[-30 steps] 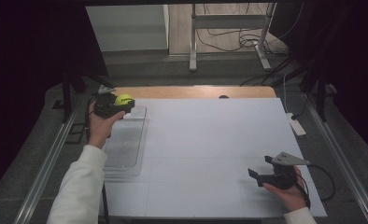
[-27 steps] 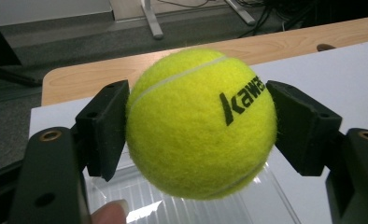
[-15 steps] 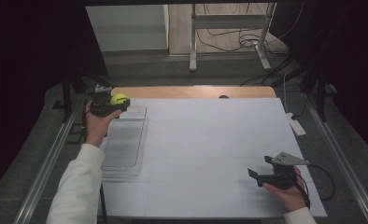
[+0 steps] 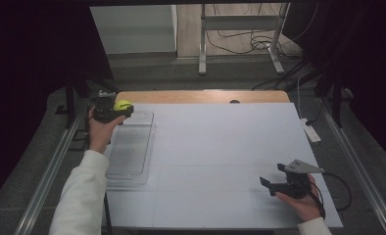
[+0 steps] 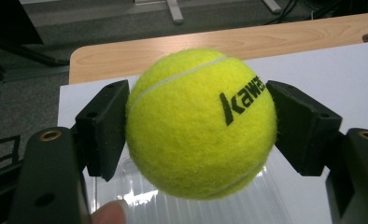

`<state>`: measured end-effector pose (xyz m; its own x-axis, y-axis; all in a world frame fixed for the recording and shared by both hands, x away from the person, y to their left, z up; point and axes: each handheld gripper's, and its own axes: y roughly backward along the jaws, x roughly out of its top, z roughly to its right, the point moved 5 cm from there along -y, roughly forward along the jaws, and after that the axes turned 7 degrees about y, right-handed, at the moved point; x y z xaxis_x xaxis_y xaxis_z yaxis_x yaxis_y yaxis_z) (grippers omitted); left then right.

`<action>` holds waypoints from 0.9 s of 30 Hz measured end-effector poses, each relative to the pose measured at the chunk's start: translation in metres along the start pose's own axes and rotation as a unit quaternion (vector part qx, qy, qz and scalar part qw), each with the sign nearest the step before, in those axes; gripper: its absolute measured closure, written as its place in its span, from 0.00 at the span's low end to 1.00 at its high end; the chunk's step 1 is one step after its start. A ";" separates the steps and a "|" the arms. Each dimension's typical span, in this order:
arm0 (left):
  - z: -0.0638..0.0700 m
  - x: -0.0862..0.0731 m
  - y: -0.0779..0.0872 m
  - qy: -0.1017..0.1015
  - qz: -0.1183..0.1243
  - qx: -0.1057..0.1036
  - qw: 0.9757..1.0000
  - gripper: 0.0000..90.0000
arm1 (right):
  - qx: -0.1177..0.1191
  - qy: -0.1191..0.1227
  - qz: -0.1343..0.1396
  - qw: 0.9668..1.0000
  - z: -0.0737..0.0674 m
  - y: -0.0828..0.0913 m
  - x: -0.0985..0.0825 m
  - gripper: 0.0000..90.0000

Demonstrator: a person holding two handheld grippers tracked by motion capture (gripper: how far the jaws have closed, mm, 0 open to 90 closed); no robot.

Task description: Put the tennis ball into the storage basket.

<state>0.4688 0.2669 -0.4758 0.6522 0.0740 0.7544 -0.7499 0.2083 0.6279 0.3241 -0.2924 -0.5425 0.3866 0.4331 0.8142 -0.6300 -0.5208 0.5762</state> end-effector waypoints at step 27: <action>-0.016 -0.013 -0.015 -0.002 -0.037 0.030 0.999 0.30 | -0.001 0.000 0.000 1.000 0.000 0.000 0.000 0.12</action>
<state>0.4731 0.2789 -0.4983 0.7056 0.0575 0.7063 -0.7053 0.1534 0.6921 0.3242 -0.2926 -0.5426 0.3865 0.4332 0.8142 -0.6311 -0.5196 0.5760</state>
